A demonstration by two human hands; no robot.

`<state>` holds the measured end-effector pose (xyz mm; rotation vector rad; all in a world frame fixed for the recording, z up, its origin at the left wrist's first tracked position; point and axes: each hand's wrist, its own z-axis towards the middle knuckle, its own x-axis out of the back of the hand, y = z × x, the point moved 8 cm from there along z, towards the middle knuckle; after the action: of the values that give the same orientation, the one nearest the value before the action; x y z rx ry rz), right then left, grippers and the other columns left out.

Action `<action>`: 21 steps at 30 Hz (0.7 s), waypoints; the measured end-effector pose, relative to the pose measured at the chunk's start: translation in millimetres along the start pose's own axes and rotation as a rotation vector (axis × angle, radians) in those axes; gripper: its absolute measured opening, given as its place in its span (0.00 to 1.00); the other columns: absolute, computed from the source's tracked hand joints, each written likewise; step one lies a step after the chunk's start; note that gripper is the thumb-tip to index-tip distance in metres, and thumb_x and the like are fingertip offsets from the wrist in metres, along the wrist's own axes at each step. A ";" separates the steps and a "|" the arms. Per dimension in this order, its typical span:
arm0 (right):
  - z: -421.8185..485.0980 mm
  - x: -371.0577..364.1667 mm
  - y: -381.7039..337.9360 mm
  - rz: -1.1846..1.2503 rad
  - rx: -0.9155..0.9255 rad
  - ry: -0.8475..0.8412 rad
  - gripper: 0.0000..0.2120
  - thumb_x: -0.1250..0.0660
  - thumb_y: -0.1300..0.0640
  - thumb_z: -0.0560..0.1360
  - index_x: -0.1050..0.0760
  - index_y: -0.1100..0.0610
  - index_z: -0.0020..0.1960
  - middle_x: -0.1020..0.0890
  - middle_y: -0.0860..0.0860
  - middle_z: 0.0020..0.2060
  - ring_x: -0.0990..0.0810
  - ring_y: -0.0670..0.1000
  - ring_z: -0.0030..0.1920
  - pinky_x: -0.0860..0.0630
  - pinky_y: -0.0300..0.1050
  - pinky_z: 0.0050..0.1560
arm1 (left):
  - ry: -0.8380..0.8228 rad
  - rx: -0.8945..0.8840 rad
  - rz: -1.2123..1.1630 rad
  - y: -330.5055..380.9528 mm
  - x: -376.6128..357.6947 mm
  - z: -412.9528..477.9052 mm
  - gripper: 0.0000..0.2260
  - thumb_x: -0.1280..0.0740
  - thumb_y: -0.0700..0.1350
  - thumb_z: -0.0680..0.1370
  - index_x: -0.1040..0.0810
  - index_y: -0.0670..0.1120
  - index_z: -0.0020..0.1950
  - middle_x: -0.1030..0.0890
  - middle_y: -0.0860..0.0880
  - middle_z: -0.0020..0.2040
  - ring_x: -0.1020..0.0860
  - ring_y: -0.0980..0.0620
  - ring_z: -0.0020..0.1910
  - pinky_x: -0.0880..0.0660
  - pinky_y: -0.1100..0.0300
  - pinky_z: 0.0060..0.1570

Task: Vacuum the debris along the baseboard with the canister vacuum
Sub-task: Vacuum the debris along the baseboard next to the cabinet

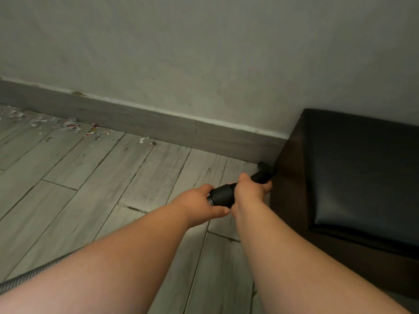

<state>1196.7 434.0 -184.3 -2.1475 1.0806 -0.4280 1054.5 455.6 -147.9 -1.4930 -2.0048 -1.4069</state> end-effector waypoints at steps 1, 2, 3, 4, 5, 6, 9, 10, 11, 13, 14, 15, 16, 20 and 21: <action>-2.0 -8.0 0.8 0.010 0.007 -0.004 0.36 0.37 0.61 0.78 0.51 0.41 0.77 0.27 0.59 0.64 0.24 0.58 0.43 0.23 0.55 0.45 | 0.001 0.000 -0.001 -4.8 5.9 2.1 0.23 0.30 0.59 0.73 0.30 0.51 0.62 0.26 0.53 0.44 0.25 0.53 0.43 0.31 0.61 0.37; -4.0 -17.1 2.4 0.016 0.008 -0.009 0.36 0.36 0.61 0.78 0.51 0.40 0.77 0.27 0.59 0.63 0.25 0.56 0.41 0.23 0.54 0.45 | 0.005 0.004 -0.007 -11.3 12.1 3.6 0.22 0.30 0.59 0.73 0.30 0.50 0.61 0.25 0.53 0.43 0.25 0.53 0.43 0.31 0.62 0.36; -6.2 -27.1 4.8 0.020 0.006 -0.012 0.37 0.36 0.61 0.78 0.52 0.40 0.77 0.26 0.58 0.61 0.26 0.55 0.38 0.23 0.54 0.44 | 0.012 0.008 -0.015 -19.1 19.0 5.1 0.22 0.30 0.59 0.72 0.30 0.50 0.60 0.25 0.52 0.43 0.25 0.52 0.42 0.31 0.62 0.36; -9.0 -36.5 8.0 0.022 0.003 -0.013 0.37 0.36 0.60 0.78 0.52 0.40 0.77 0.26 0.57 0.57 0.27 0.53 0.36 0.23 0.54 0.44 | 0.021 0.012 -0.021 -27.0 25.5 5.5 0.22 0.29 0.59 0.72 0.29 0.49 0.59 0.25 0.52 0.43 0.25 0.52 0.42 0.31 0.61 0.35; -12.1 -45.7 11.5 0.022 0.001 -0.018 0.37 0.37 0.60 0.78 0.52 0.40 0.77 0.27 0.55 0.53 0.27 0.53 0.36 0.23 0.53 0.44 | 0.030 0.017 -0.023 -34.7 31.6 5.5 0.22 0.29 0.59 0.72 0.30 0.49 0.59 0.25 0.52 0.43 0.25 0.52 0.42 0.31 0.61 0.35; -16.3 -55.3 15.3 0.018 0.000 -0.027 0.36 0.37 0.60 0.78 0.52 0.40 0.77 0.28 0.54 0.51 0.27 0.53 0.36 0.23 0.54 0.45 | 0.040 0.021 -0.026 -43.3 37.2 5.4 0.22 0.29 0.59 0.72 0.30 0.49 0.59 0.25 0.52 0.43 0.25 0.53 0.41 0.31 0.61 0.35; -28.8 -82.0 32.1 0.001 -0.023 -0.051 0.37 0.37 0.59 0.77 0.53 0.38 0.76 0.25 0.54 0.52 0.23 0.55 0.39 0.21 0.57 0.49 | 0.047 0.032 -0.028 -69.8 50.4 4.1 0.22 0.29 0.58 0.72 0.31 0.50 0.59 0.25 0.53 0.42 0.25 0.55 0.40 0.32 0.63 0.34; -33.0 -91.0 37.9 -0.002 -0.026 -0.066 0.38 0.37 0.59 0.77 0.53 0.37 0.76 0.24 0.55 0.53 0.21 0.56 0.41 0.20 0.59 0.50 | 0.043 0.032 -0.016 -77.8 54.2 3.6 0.23 0.29 0.59 0.72 0.32 0.50 0.60 0.26 0.54 0.42 0.26 0.55 0.40 0.32 0.64 0.33; -36.7 -98.5 42.9 -0.003 -0.027 -0.079 0.38 0.37 0.58 0.77 0.54 0.37 0.76 0.23 0.55 0.54 0.20 0.57 0.42 0.20 0.61 0.51 | 0.041 0.033 -0.002 -84.7 57.6 2.6 0.23 0.30 0.59 0.73 0.32 0.50 0.61 0.26 0.54 0.41 0.26 0.56 0.40 0.32 0.65 0.33; -44.6 -114.4 53.4 -0.015 -0.033 -0.103 0.38 0.36 0.58 0.77 0.54 0.36 0.75 0.22 0.56 0.54 0.19 0.57 0.43 0.20 0.62 0.51 | 0.044 0.048 0.015 -101.0 66.2 -0.6 0.23 0.30 0.59 0.73 0.34 0.50 0.61 0.27 0.55 0.41 0.26 0.57 0.39 0.32 0.66 0.33; -47.9 -122.4 58.2 -0.030 -0.033 -0.118 0.38 0.37 0.58 0.77 0.54 0.36 0.75 0.22 0.55 0.53 0.19 0.57 0.43 0.20 0.62 0.51 | 0.047 0.060 0.016 -109.3 70.6 -2.4 0.22 0.31 0.59 0.74 0.34 0.50 0.61 0.26 0.54 0.41 0.26 0.57 0.39 0.32 0.66 0.33; -52.4 -131.6 63.2 -0.051 -0.033 -0.132 0.38 0.37 0.58 0.77 0.55 0.36 0.76 0.22 0.55 0.54 0.19 0.57 0.44 0.19 0.61 0.51 | 0.049 0.074 0.015 -119.5 75.5 -4.4 0.22 0.31 0.59 0.74 0.34 0.50 0.61 0.25 0.53 0.42 0.25 0.56 0.39 0.31 0.65 0.33; -56.3 -139.4 67.0 -0.074 -0.038 -0.146 0.38 0.37 0.58 0.77 0.55 0.36 0.76 0.22 0.55 0.54 0.19 0.58 0.44 0.19 0.59 0.50 | 0.049 0.085 0.012 -127.3 79.4 -6.2 0.22 0.31 0.59 0.74 0.34 0.51 0.61 0.25 0.53 0.43 0.25 0.55 0.40 0.31 0.64 0.34; -70.6 -172.2 80.5 -0.168 -0.061 -0.199 0.38 0.38 0.57 0.78 0.58 0.37 0.77 0.24 0.55 0.57 0.20 0.58 0.47 0.21 0.59 0.53 | 0.069 0.127 -0.010 -159.2 97.3 -11.7 0.21 0.32 0.58 0.75 0.34 0.51 0.60 0.24 0.52 0.43 0.25 0.55 0.39 0.31 0.63 0.34; -73.2 -179.7 83.4 -0.178 -0.063 -0.215 0.38 0.38 0.58 0.79 0.57 0.37 0.77 0.24 0.55 0.57 0.21 0.57 0.46 0.21 0.58 0.52 | 0.077 0.133 -0.014 -165.7 101.6 -12.7 0.21 0.32 0.58 0.75 0.34 0.50 0.60 0.24 0.51 0.43 0.25 0.55 0.39 0.31 0.63 0.33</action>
<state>1000.2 511.3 -188.7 -2.2948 0.7964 -0.2387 866.5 505.0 -159.8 -1.3514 -2.0230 -1.2880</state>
